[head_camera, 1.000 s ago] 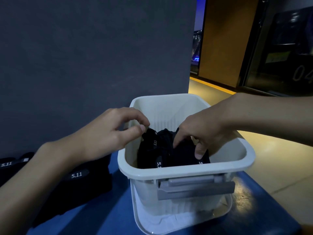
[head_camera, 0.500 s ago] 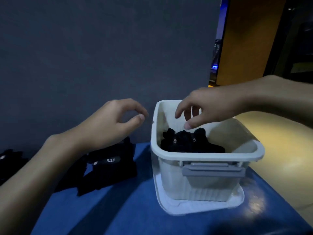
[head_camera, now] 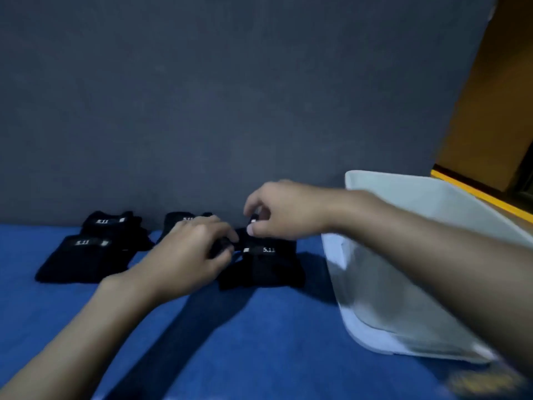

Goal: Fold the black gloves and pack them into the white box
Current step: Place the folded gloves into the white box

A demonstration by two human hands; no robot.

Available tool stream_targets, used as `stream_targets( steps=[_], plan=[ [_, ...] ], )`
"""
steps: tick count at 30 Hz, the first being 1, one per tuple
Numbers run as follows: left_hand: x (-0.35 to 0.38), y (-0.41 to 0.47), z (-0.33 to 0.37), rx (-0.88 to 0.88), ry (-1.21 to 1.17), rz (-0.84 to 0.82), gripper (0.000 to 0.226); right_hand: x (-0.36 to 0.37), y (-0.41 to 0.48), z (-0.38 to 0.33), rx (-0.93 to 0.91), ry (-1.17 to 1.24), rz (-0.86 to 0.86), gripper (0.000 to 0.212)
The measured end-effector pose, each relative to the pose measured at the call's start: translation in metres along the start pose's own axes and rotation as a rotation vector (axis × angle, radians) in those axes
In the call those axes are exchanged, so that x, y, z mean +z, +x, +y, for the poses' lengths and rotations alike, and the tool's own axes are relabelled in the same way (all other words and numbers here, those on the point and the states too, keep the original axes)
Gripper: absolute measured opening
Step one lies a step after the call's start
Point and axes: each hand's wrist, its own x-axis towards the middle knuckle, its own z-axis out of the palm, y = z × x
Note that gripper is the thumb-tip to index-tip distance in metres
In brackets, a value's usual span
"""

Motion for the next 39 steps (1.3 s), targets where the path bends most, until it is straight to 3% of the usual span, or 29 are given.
stream_targets(
  steps=[3,8,11,15,20,24,30,36,39],
  plan=[
    [0.01,-0.007,-0.007,0.015,0.122,-0.032,0.05,0.051,0.009,0.007,0.209,0.091,0.108,0.03],
    [0.021,-0.014,-0.009,-0.014,0.092,-0.056,0.046,0.103,-0.003,0.025,0.466,0.334,0.198,0.052],
    [0.027,-0.013,-0.005,-0.026,0.096,-0.08,0.036,0.116,-0.01,0.027,0.465,0.41,0.226,0.058],
    [0.034,-0.016,0.002,-0.046,0.174,-0.131,0.039,0.119,-0.017,0.024,0.463,0.476,0.284,0.058],
    [0.034,-0.019,0.01,-0.067,0.163,-0.111,0.039,0.115,-0.033,0.022,0.451,0.464,0.117,0.058],
    [0.036,-0.024,0.011,-0.071,0.131,-0.122,0.05,0.118,-0.041,0.022,0.484,0.49,0.035,0.057],
    [0.041,-0.029,0.013,-0.063,0.128,-0.1,0.076,0.121,-0.047,0.023,0.393,0.629,0.045,0.032],
    [0.043,-0.034,0.018,-0.158,-0.061,-0.134,0.031,0.123,-0.055,0.021,0.349,0.767,0.098,0.032],
    [0.041,-0.035,0.022,-0.197,-0.134,-0.167,0.027,0.123,-0.057,0.02,0.336,0.824,0.112,0.03]
  ],
)
